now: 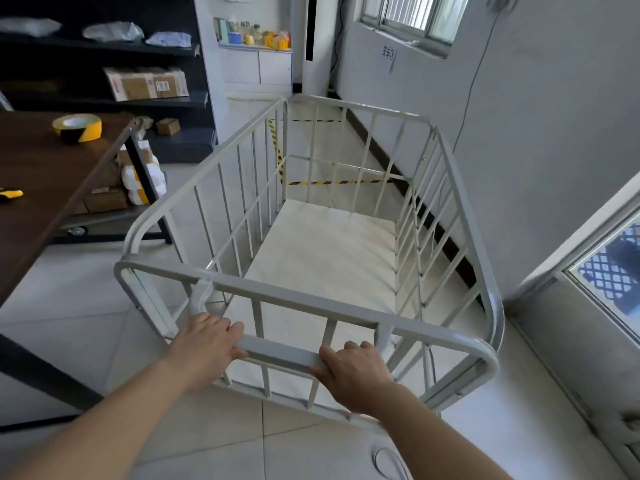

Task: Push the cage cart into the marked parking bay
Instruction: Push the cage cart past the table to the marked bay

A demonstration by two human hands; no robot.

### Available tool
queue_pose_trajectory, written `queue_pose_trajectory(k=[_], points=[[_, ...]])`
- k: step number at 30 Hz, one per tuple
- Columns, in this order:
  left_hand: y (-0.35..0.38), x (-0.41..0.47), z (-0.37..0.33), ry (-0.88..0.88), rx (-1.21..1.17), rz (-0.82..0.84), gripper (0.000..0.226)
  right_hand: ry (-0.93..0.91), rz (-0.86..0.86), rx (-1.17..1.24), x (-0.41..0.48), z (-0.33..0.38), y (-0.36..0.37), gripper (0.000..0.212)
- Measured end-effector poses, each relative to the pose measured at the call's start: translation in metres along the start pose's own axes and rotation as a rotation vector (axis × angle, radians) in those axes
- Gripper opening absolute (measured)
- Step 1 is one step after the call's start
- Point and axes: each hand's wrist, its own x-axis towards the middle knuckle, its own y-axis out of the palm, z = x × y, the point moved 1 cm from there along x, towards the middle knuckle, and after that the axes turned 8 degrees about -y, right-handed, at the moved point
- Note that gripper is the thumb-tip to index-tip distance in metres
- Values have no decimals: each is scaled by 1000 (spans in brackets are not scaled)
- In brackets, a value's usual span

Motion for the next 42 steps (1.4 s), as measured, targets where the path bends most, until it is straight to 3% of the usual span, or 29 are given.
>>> queue_pose_trajectory(k=[6, 11, 16, 19, 23, 25, 32, 42], points=[[-10, 57, -26, 1, -35, -107, 30, 17, 23, -43, 13, -61, -15, 85], [-10, 101, -44, 29, 12, -69, 36, 109, 77, -36, 22, -108, -21, 47], [-11, 137, -59, -19, -27, -71, 35, 144, 92, -73, 32, -147, -31, 44], [-16, 159, -67, -33, -55, -55, 40, 170, 127, -70, 39, -169, -36, 47], [-25, 188, -72, -31, -53, 6, 34, 169, 108, -49, 53, -193, -40, 89], [-31, 202, -71, -20, -69, 48, 28, 188, 91, -26, 62, -204, -41, 95], [-44, 253, -58, 12, -59, 126, 29, 207, 92, -6, 98, -236, -47, 93], [-42, 329, -36, 105, -58, 172, 38, 210, 80, -17, 148, -282, -56, 72]])
